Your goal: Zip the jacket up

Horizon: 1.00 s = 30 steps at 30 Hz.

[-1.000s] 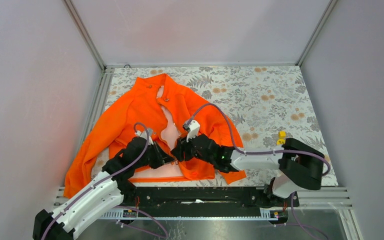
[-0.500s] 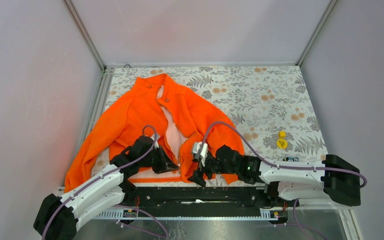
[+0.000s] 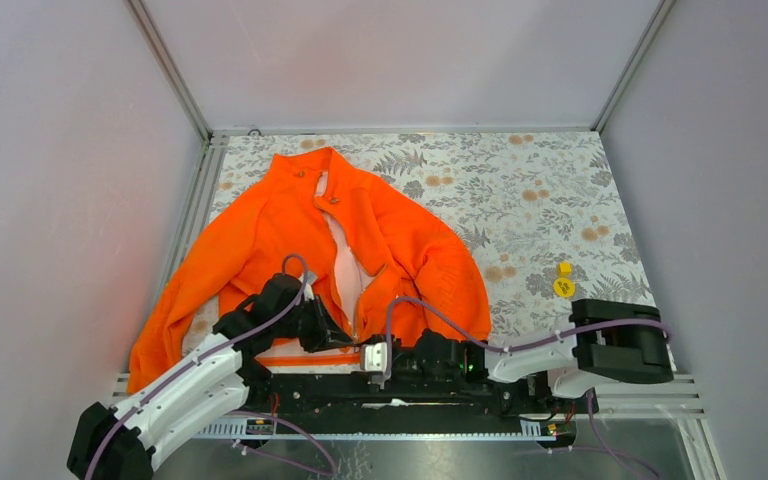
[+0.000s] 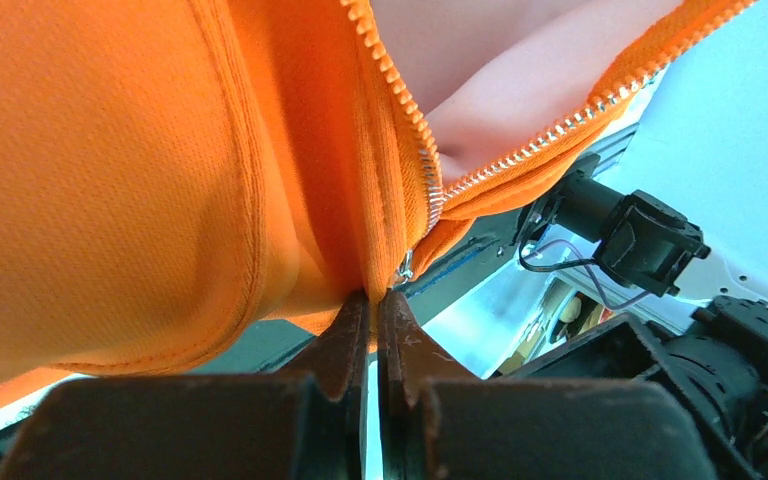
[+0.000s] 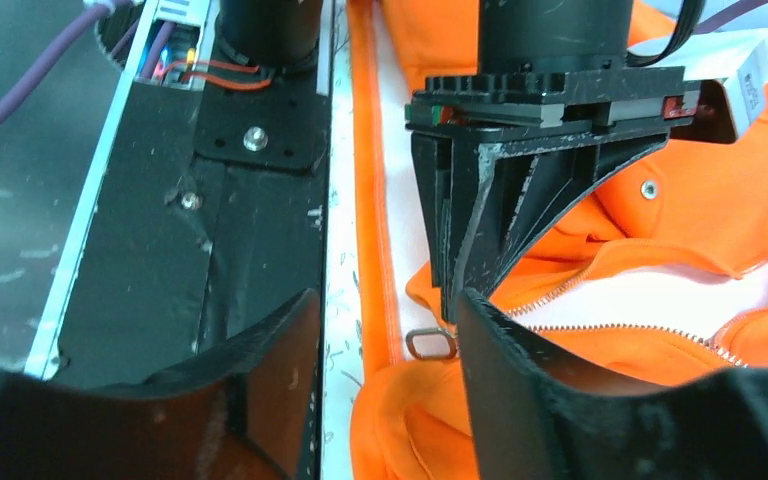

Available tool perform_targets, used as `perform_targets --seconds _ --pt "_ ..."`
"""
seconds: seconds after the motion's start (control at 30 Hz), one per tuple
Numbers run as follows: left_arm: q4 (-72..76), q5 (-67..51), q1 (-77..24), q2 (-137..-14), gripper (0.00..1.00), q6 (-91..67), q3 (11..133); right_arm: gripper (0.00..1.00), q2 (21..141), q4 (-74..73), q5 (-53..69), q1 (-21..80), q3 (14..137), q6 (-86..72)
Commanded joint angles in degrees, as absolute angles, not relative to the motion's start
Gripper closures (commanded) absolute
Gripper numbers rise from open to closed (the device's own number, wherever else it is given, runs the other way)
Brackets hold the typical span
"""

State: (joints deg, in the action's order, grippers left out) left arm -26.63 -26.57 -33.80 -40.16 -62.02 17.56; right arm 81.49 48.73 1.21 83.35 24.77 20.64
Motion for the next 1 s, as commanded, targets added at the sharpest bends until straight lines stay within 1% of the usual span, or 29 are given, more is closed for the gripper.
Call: perform_targets --seconds 0.0,0.07,0.1,0.17,0.2,0.33,0.47,0.57,0.97 --pt "-28.37 -31.32 -33.67 -38.93 1.00 -63.34 19.55 0.47 84.86 65.62 -7.83 85.61 23.55 23.44" --pt "-28.30 -31.53 -33.56 -38.61 1.00 -63.90 19.14 0.49 86.78 69.13 -8.89 86.62 22.69 24.71" --pt "-28.30 -31.52 -33.53 -38.41 1.00 -64.16 18.96 0.47 87.86 71.69 -10.54 87.44 22.03 25.86" --pt "-28.01 -31.74 -33.48 -37.80 1.00 -64.94 18.82 0.37 90.76 76.53 -14.28 88.88 20.91 29.34" --pt "-27.89 -31.73 -33.44 -37.53 1.00 -65.21 18.74 0.35 92.25 78.41 -16.02 89.52 20.58 31.23" --pt "-27.86 -32.16 -33.40 -37.59 1.00 -65.50 18.98 0.29 99.26 88.28 -22.72 91.90 19.81 36.81" --pt "-27.77 -32.04 -33.31 -37.87 1.00 -65.39 19.16 0.26 106.82 95.85 -31.69 94.10 22.23 44.47" --pt "-27.52 -32.15 -33.31 -37.96 1.00 -65.48 18.99 0.26 109.89 96.08 -35.22 94.69 24.22 48.43" --pt "-26.37 -32.65 -33.17 -38.25 1.00 -65.48 18.88 0.32 112.34 96.07 -40.19 94.67 27.21 48.17"
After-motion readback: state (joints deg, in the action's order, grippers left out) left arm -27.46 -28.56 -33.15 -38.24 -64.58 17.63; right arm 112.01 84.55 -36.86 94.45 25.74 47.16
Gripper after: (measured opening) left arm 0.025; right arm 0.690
